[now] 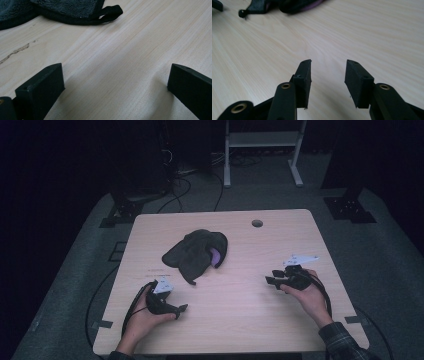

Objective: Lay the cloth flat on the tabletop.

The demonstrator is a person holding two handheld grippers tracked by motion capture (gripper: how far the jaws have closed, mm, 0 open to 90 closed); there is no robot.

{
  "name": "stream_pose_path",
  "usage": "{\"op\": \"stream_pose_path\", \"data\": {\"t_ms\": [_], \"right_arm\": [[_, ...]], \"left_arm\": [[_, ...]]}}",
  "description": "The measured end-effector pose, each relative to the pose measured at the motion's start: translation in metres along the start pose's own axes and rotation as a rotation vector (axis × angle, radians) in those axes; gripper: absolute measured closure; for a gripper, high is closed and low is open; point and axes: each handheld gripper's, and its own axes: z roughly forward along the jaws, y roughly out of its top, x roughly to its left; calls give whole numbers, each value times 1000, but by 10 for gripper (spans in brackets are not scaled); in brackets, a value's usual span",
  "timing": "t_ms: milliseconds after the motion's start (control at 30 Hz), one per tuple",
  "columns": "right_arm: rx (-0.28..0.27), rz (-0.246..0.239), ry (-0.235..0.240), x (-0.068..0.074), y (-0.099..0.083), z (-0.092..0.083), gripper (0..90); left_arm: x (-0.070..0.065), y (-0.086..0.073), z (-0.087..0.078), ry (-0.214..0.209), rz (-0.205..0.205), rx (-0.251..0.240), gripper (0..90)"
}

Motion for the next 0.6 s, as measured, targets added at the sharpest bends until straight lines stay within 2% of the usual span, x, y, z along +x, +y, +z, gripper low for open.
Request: {"op": "stream_pose_path", "data": {"t_ms": [200, 300, 367, 600], "right_arm": [[-37, -17, 54, 9, 24, 14, 551], [-32, -14, 67, 11, 31, 20, 548], [-37, -10, 90, 13, 40, 30, 544], [-45, -21, 106, 19, 55, 47, 535]], "left_arm": [[0, 0, 0, 2, -1, -2, 0], [0, 0, 0, 2, -1, -3, 0], [0, 0, 0, 2, -1, -3, 0], [0, 0, 0, 2, 0, -2, 0]]}}
